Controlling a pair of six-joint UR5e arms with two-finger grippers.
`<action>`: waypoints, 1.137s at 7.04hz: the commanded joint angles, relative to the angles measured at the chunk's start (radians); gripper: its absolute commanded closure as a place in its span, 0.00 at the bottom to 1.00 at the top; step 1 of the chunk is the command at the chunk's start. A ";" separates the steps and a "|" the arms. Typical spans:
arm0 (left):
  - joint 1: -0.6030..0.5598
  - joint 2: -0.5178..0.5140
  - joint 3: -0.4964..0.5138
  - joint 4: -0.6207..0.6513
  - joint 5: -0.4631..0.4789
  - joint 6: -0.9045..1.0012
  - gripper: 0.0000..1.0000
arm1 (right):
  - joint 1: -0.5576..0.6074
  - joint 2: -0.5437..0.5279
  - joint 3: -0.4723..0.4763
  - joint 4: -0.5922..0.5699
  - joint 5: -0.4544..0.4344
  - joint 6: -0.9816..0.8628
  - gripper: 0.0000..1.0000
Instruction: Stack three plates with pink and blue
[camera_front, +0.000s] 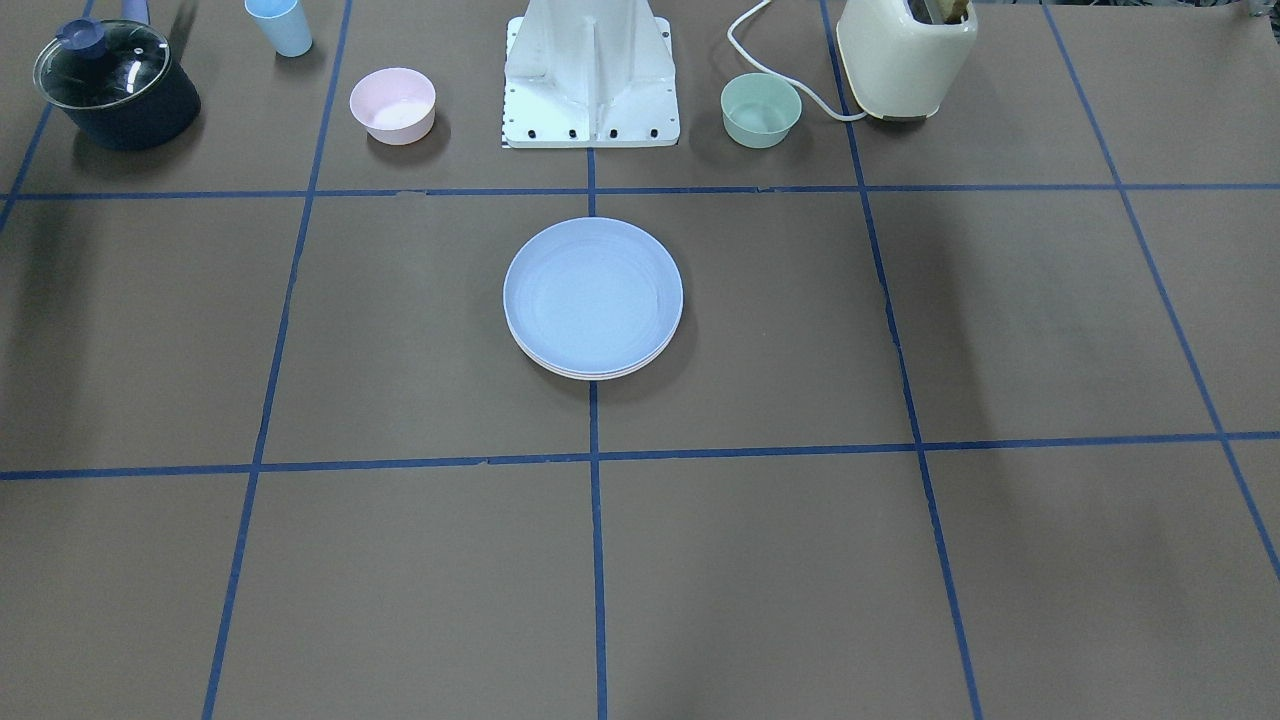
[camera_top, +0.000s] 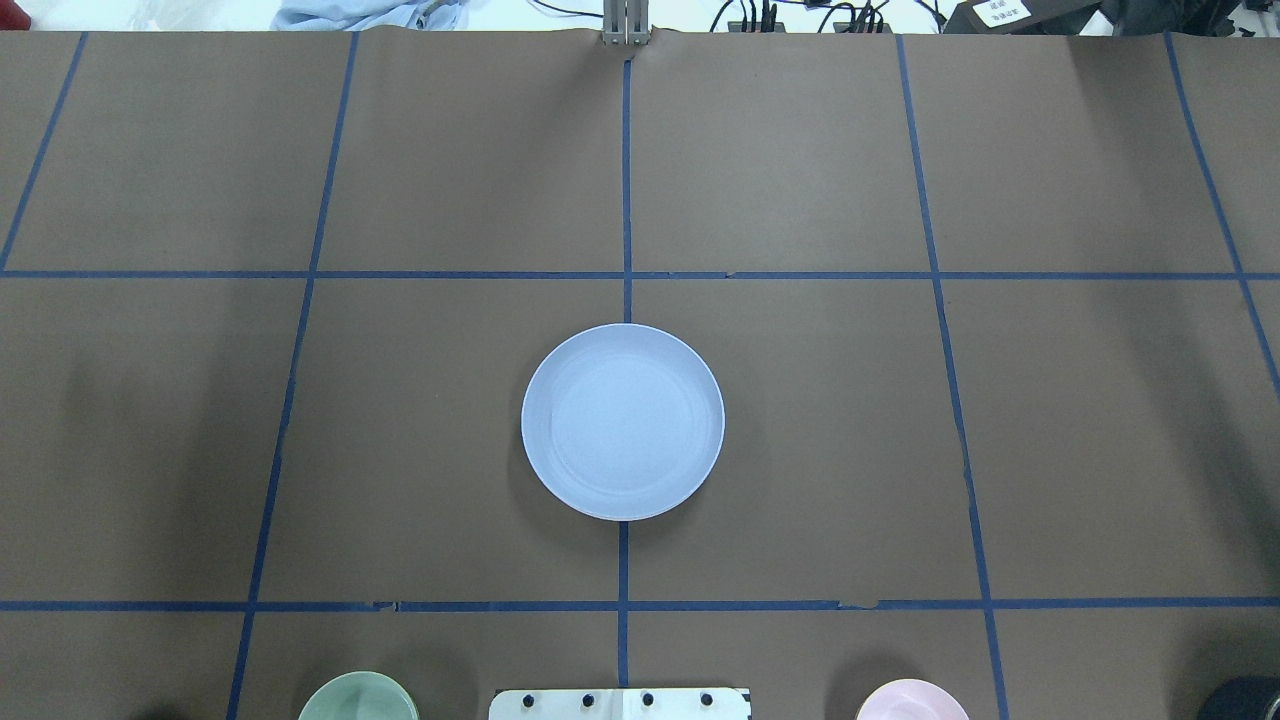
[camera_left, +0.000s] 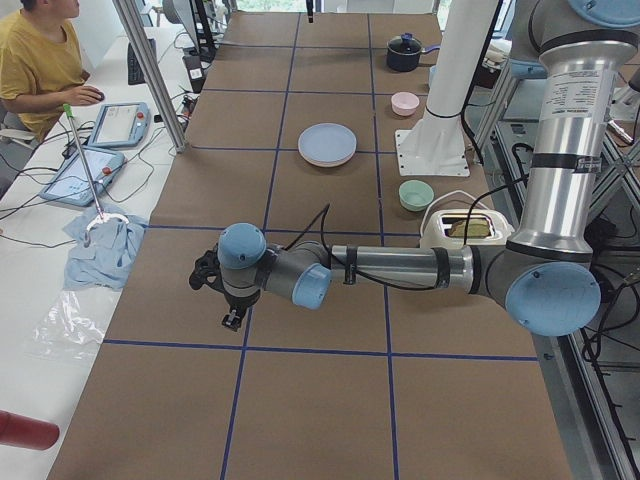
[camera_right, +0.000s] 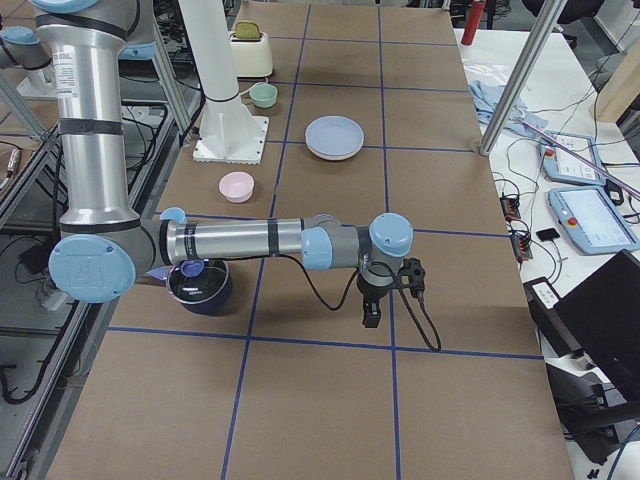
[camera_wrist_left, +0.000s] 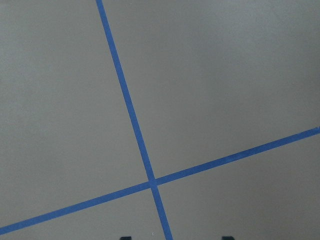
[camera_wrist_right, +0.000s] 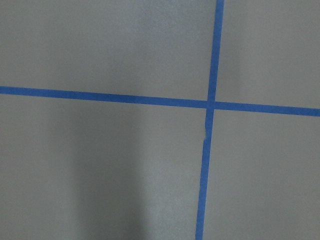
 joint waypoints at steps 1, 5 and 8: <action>-0.011 0.003 -0.001 -0.001 -0.022 0.002 0.00 | -0.001 0.000 0.001 0.003 0.002 0.000 0.00; -0.011 0.009 -0.007 0.003 -0.022 -0.012 0.00 | 0.001 0.003 0.005 0.005 0.005 0.000 0.00; -0.011 0.015 -0.026 -0.007 -0.011 -0.023 0.00 | 0.007 0.003 0.013 -0.002 0.006 0.000 0.00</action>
